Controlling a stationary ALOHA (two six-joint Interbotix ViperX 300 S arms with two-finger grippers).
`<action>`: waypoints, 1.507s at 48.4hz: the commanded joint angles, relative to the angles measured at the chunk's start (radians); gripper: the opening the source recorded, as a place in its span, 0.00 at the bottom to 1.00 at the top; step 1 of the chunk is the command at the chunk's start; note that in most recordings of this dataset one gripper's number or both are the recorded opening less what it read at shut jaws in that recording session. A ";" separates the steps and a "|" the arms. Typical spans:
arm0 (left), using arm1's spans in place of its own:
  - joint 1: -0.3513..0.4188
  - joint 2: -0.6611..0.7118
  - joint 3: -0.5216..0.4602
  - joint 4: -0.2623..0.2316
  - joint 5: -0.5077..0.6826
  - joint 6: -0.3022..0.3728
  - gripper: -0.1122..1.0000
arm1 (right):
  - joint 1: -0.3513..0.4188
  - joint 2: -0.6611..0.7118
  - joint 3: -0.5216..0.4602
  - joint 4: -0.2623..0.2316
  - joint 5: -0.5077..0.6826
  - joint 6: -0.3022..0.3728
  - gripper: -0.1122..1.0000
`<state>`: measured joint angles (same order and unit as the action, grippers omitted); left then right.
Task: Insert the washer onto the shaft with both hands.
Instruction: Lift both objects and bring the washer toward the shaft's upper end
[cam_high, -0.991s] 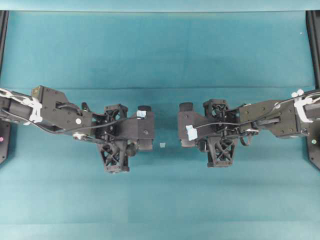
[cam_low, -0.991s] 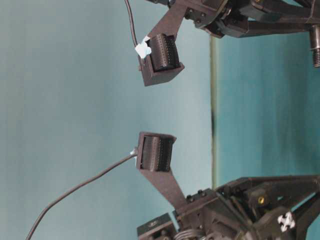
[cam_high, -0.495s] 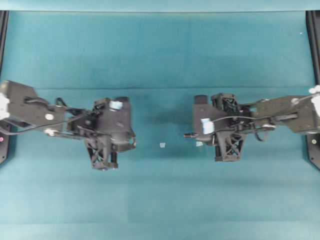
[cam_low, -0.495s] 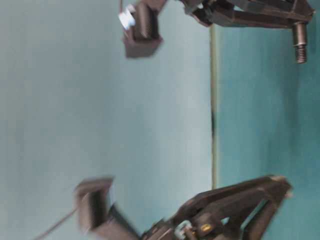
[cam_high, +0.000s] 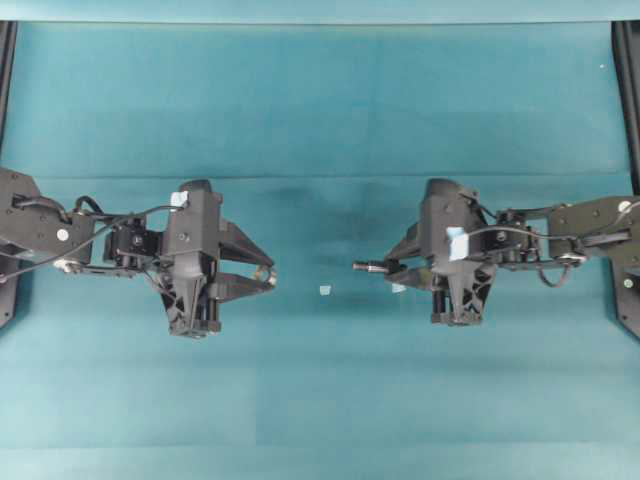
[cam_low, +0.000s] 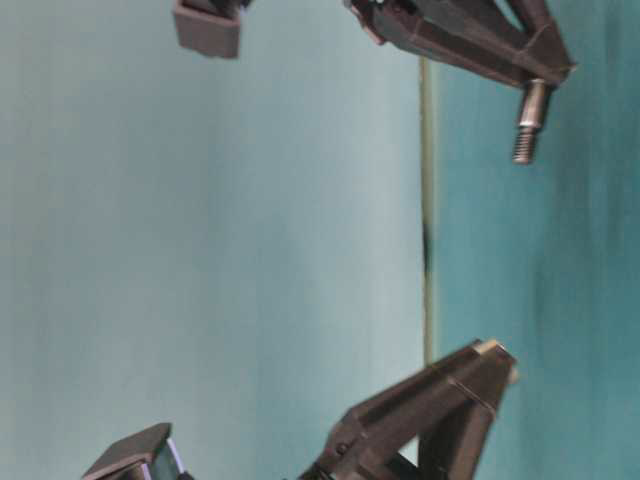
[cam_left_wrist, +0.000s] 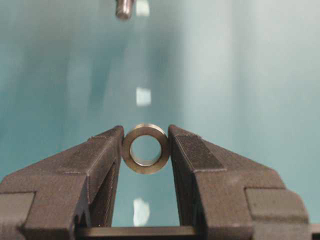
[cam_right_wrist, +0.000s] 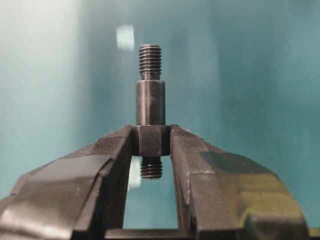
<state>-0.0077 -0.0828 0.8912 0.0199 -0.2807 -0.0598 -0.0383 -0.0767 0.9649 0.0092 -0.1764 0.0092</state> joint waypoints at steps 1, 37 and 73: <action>-0.002 -0.011 -0.012 0.000 -0.044 -0.003 0.43 | 0.008 -0.028 0.012 0.002 -0.058 0.037 0.10; -0.002 0.049 -0.064 0.000 -0.235 -0.012 0.43 | 0.055 -0.037 0.048 0.002 -0.241 0.110 0.10; -0.005 0.129 -0.123 0.000 -0.341 -0.077 0.43 | 0.054 -0.017 0.035 0.012 -0.333 0.110 0.10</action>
<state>-0.0107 0.0476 0.7900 0.0199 -0.6105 -0.1350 0.0123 -0.0874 1.0201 0.0199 -0.4955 0.1104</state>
